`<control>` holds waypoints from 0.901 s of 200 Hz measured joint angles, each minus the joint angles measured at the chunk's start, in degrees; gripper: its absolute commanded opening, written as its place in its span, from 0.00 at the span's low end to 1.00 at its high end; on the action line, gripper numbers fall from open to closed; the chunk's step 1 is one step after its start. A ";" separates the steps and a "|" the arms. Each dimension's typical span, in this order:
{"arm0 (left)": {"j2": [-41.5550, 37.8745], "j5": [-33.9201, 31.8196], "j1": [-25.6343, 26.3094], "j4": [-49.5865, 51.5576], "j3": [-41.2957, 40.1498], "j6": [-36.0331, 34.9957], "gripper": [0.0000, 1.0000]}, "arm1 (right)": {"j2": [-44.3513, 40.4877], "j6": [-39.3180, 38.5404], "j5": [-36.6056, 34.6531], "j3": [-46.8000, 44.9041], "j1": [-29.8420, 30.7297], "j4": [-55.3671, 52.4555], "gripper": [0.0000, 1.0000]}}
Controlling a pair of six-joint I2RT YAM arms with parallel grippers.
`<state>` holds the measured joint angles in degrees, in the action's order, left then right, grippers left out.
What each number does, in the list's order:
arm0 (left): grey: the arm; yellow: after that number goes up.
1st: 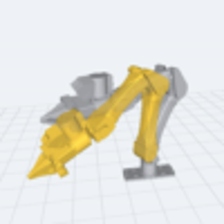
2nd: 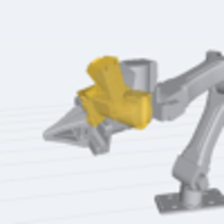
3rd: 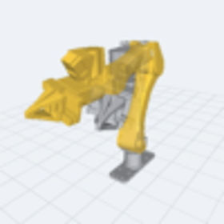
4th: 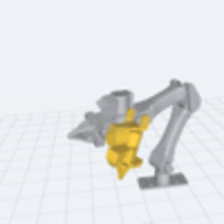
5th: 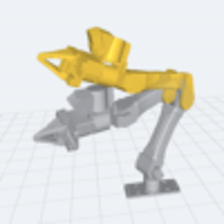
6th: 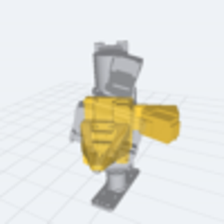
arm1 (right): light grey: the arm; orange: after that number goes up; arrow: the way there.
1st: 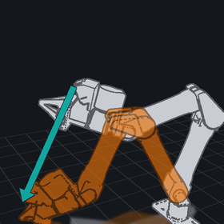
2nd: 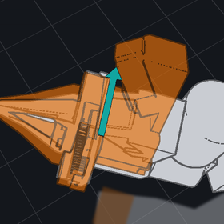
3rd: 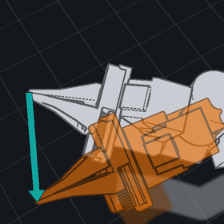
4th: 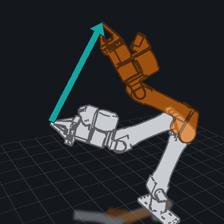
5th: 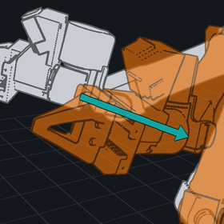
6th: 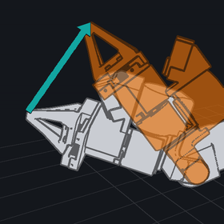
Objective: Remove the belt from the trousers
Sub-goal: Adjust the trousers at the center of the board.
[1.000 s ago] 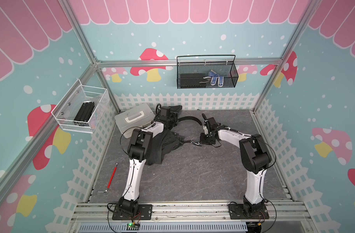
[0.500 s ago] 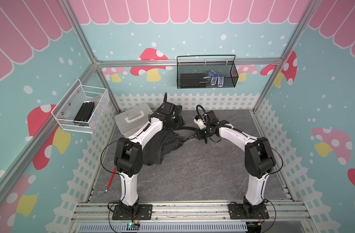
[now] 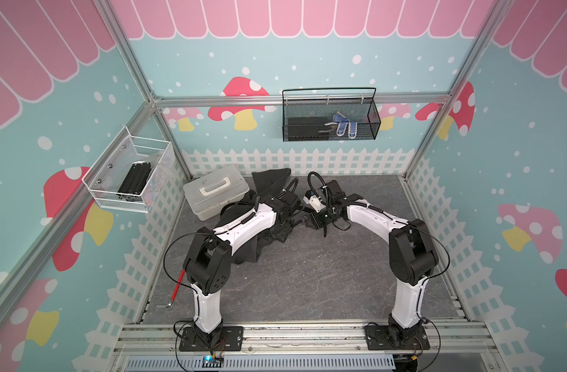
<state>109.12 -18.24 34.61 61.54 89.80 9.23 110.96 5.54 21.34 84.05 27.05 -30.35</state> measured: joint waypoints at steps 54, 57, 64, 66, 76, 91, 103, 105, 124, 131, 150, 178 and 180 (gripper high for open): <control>4.61 1.01 -1.22 0.35 1.66 -4.04 0.66 | 0.00 1.92 1.14 -2.73 0.00 1.16 0.40; 4.94 1.51 -1.38 0.33 1.64 -4.11 0.65 | 0.00 2.16 1.27 -2.73 0.00 1.42 0.40; 5.57 2.64 -1.75 0.31 1.57 -4.11 0.59 | 0.00 2.64 1.57 -2.71 0.00 1.95 0.40; 5.73 2.89 -1.88 0.31 1.57 -4.17 0.56 | 0.00 2.89 1.66 -2.71 0.00 2.08 0.40; 6.32 4.28 -2.43 0.09 1.22 -4.33 0.27 | 0.00 3.72 2.12 -2.71 0.00 2.73 0.41; 6.71 6.34 -3.41 -0.55 0.07 -4.11 0.06 | 0.00 5.16 2.78 -2.71 -0.02 3.85 0.40; 6.62 8.41 -4.50 -0.66 -0.83 -3.72 0.04 | 0.00 6.34 2.89 -2.71 -0.13 4.44 0.40; 6.49 8.85 -4.70 -0.68 -0.94 -3.54 0.04 | 0.00 6.47 2.91 -2.71 -0.15 4.48 0.40; 5.68 12.68 -6.12 -1.44 -1.70 -2.29 0.00 | -0.09 8.33 2.80 -2.73 -0.52 5.05 0.40; 5.64 14.23 -6.69 -1.53 -1.70 -1.62 0.00 | -0.28 9.01 2.73 -2.93 -0.85 5.22 0.40; 5.53 20.09 -8.02 -3.32 -1.81 1.86 0.00 | -2.08 11.06 2.21 -4.20 -2.21 5.29 0.40; 5.46 35.54 -7.96 -16.63 -4.85 14.01 0.00 | -5.77 13.70 0.98 -5.73 -4.26 5.38 0.41; 5.44 36.39 -7.91 -17.62 -5.18 14.91 0.00 | -5.99 13.88 0.85 -5.79 -4.35 5.42 0.41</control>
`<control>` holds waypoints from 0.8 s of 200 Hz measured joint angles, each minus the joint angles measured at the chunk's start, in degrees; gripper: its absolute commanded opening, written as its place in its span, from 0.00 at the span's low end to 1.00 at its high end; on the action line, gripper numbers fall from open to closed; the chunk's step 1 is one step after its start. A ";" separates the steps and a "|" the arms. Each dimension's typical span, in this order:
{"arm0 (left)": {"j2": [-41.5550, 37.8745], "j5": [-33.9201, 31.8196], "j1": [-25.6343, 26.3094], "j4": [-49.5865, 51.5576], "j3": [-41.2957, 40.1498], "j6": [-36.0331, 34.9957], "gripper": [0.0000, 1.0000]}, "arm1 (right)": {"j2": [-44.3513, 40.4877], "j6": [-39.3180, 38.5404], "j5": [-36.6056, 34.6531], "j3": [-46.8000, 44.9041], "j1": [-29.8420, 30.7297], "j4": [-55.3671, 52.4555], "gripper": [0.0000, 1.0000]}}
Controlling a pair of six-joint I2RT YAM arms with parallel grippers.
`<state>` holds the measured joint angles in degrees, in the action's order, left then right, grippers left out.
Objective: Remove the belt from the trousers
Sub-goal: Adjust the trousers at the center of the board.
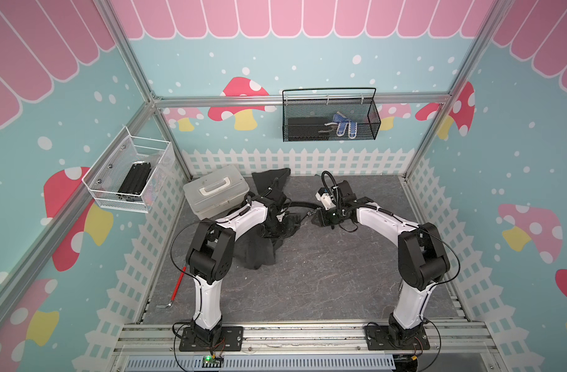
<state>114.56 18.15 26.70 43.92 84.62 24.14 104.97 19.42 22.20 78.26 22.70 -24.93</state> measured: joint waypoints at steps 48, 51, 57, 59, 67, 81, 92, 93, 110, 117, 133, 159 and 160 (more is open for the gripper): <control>0.09 15.15 2.84 -41.00 -11.63 34.69 0.14 | -4.31 3.26 -2.93 -2.27 -0.11 1.55 0.43; 0.17 15.43 2.91 -43.10 -12.11 36.61 0.19 | -4.39 3.37 -3.04 -2.29 -0.11 1.66 0.43; 0.55 15.96 2.97 -47.65 -12.98 40.74 0.25 | -4.46 3.58 -3.17 -2.29 -0.11 1.90 0.42; 0.74 16.11 2.99 -48.96 -13.16 41.86 0.26 | -4.46 3.61 -3.17 -2.29 -0.11 1.97 0.42; 1.40 16.63 2.99 -53.29 -13.49 45.81 0.28 | -4.46 3.89 -3.28 -2.29 -0.11 2.19 0.42; 2.05 17.46 2.93 -58.03 -13.42 50.12 0.37 | -4.46 4.52 -3.41 -2.84 -0.11 2.38 0.42; 2.01 17.84 2.73 -57.72 -12.66 49.99 0.46 | -4.46 4.92 -3.78 -3.48 -0.11 2.45 0.42; 2.01 17.88 2.71 -57.40 -12.44 50.07 0.47 | -4.46 4.94 -3.82 -3.56 -0.11 2.45 0.42; 1.90 17.88 2.40 -49.03 -7.93 45.97 0.51 | -4.44 5.31 -4.26 -4.66 -0.15 2.47 0.42; 1.84 17.29 2.40 -43.39 -4.79 42.77 0.52 | -4.42 5.35 -4.39 -4.96 -0.15 2.40 0.42; 1.11 14.05 2.40 -30.64 2.80 35.04 0.52 | -4.00 5.55 -4.39 -4.87 -0.15 2.47 0.42; -1.36 7.63 2.27 -16.98 10.86 26.36 0.53 | -1.64 5.70 -4.02 -2.89 -0.15 2.73 0.42; -1.40 7.48 2.25 -16.70 11.04 26.16 0.53 | -1.57 5.70 -3.98 -2.80 -0.15 2.73 0.42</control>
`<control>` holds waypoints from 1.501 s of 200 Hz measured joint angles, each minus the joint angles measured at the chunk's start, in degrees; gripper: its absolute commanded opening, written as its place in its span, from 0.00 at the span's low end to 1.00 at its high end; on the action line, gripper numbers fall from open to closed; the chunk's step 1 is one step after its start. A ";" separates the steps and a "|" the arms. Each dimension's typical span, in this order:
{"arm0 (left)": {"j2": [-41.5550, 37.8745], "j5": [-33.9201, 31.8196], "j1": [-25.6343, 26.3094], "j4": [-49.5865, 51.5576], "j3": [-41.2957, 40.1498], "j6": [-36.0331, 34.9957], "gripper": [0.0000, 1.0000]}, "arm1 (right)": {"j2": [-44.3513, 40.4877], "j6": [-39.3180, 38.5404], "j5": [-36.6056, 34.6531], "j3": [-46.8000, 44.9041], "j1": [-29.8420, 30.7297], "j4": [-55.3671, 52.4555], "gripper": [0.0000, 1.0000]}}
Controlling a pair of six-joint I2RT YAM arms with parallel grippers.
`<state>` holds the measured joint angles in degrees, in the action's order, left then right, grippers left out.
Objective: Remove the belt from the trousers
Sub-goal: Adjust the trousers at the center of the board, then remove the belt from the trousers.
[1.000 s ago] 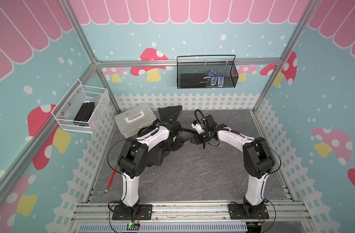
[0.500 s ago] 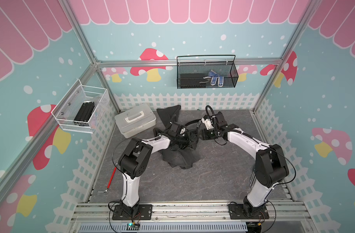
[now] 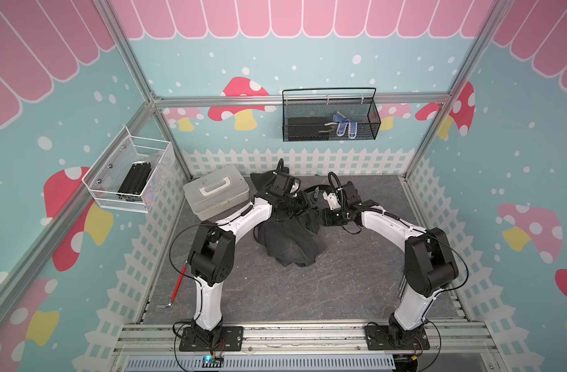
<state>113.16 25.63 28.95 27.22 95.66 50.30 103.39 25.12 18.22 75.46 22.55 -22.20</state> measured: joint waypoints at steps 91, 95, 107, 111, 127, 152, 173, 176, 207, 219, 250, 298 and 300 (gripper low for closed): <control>12.87 -10.51 -0.74 15.10 15.56 -7.48 0.52 | 11.10 1.73 3.39 5.92 0.44 2.19 0.03; 13.66 -10.84 -0.74 15.50 16.41 -7.54 0.52 | 11.10 1.73 3.43 5.86 0.52 2.27 0.00; 15.50 -11.98 -0.74 16.61 18.82 -7.85 0.52 | 10.86 1.99 3.23 5.29 0.87 2.71 0.00; 15.89 -12.22 -0.74 16.90 19.43 -7.91 0.52 | 10.73 2.01 3.15 4.96 1.01 3.02 0.00; 17.09 -13.57 -0.74 17.53 21.62 -8.46 0.52 | 9.40 2.25 2.80 2.32 1.44 4.33 0.00; 17.53 -14.80 -0.74 18.18 23.65 -8.79 0.52 | 5.18 2.64 2.78 -3.08 1.90 4.90 0.00; 18.08 -14.99 -0.61 18.18 24.92 -8.92 0.52 | 0.04 3.37 2.82 -8.00 2.14 5.03 0.00; 18.23 -14.97 -0.59 18.21 25.11 -8.96 0.52 | -0.52 3.50 2.82 -8.59 2.16 5.05 0.00; 21.90 -13.53 0.46 18.38 28.81 -9.18 0.52 | -6.45 4.37 2.82 -14.60 2.32 6.10 0.00; 23.43 -13.11 1.38 18.47 29.70 -9.16 0.52 | -7.63 4.52 2.89 -15.72 2.32 6.16 0.00; 25.88 -12.52 4.22 19.41 30.51 -8.52 0.52 | -10.12 5.35 3.21 -18.14 2.34 9.03 0.00; 27.17 -11.67 6.80 20.55 32.83 -7.02 0.52 | -10.97 6.64 3.28 -18.91 2.73 11.32 0.00; 27.26 -11.67 6.82 20.55 33.05 -7.02 0.52 | -10.97 6.67 3.26 -18.91 2.75 11.41 0.00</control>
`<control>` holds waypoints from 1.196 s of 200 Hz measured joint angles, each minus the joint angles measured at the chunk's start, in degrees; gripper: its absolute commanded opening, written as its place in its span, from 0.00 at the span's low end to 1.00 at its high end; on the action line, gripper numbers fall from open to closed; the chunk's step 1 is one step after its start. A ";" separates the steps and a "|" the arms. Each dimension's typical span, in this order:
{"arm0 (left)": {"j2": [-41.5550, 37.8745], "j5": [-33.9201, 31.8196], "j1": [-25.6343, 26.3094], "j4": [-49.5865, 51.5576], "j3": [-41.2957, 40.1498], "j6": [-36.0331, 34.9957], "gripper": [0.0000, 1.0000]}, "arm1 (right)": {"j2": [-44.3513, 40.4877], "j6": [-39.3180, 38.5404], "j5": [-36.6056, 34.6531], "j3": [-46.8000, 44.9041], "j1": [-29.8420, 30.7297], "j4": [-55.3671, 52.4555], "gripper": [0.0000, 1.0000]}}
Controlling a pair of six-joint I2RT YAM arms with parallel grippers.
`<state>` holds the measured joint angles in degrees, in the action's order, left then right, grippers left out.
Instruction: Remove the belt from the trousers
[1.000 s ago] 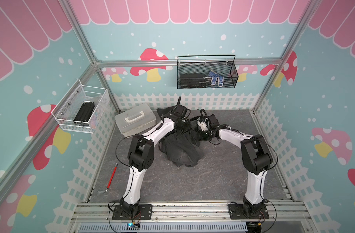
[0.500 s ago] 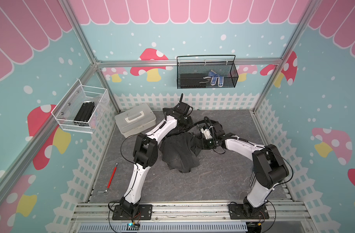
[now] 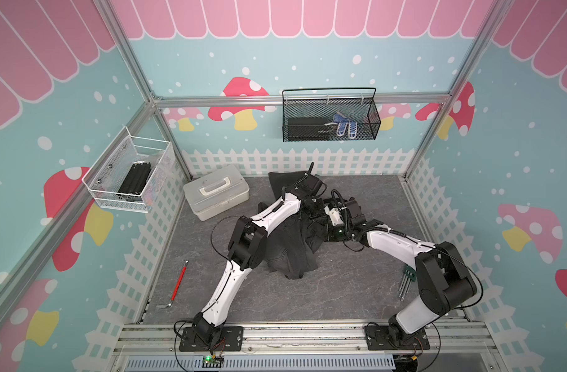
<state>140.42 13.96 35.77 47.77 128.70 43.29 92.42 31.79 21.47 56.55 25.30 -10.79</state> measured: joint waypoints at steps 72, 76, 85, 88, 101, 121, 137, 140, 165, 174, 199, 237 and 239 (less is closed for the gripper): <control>7.65 1.73 0.11 -0.04 8.72 2.97 0.52 | -0.04 0.46 0.00 -0.15 1.40 0.94 0.00; 8.35 1.92 0.15 -0.02 9.35 3.23 0.52 | -0.04 0.46 0.00 -0.15 1.62 0.92 0.00; 9.86 2.34 0.24 -0.04 10.71 3.82 0.48 | -0.04 0.44 -0.04 -0.15 1.99 0.76 0.00; 10.36 2.47 0.28 -0.09 11.08 4.20 0.45 | -0.04 0.44 -0.07 -0.15 2.10 0.68 0.00; 11.80 3.69 0.44 -0.52 11.93 5.44 0.20 | -0.07 0.42 -0.13 -0.15 2.43 0.42 0.00; 11.54 4.50 0.66 -1.01 12.31 5.79 0.00 | -0.13 0.39 -0.74 -0.15 2.54 -0.15 0.00; 11.34 4.76 0.70 -1.25 12.33 5.77 0.00 | -0.39 0.20 -1.18 0.00 2.56 -0.52 0.00; 11.34 4.81 0.68 -1.27 12.31 5.77 0.00 | -0.46 0.09 -1.38 0.07 2.58 -0.70 0.00; 11.28 5.38 0.20 -1.03 12.46 6.05 0.00 | -0.48 -0.68 -3.06 0.46 2.60 -2.58 0.00; 11.08 5.55 -0.24 -0.48 12.76 6.32 0.00 | -0.37 -0.94 -4.48 0.79 2.75 -4.09 0.00; 8.37 5.75 -2.58 0.90 12.61 7.37 0.00 | 2.78 -1.53 -8.90 4.22 2.82 -8.55 0.00; -3.74 5.84 -10.56 3.04 11.87 7.34 0.00 | 8.04 -1.25 -11.80 6.64 -0.83 -8.13 0.00; -4.52 5.86 -11.13 3.08 11.87 7.34 0.00 | 8.07 -1.18 -11.78 6.64 -1.18 -8.09 0.00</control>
<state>135.90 19.81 24.64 50.85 140.57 50.63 100.49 30.61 9.69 63.20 24.12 -18.87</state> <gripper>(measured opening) 0.152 0.047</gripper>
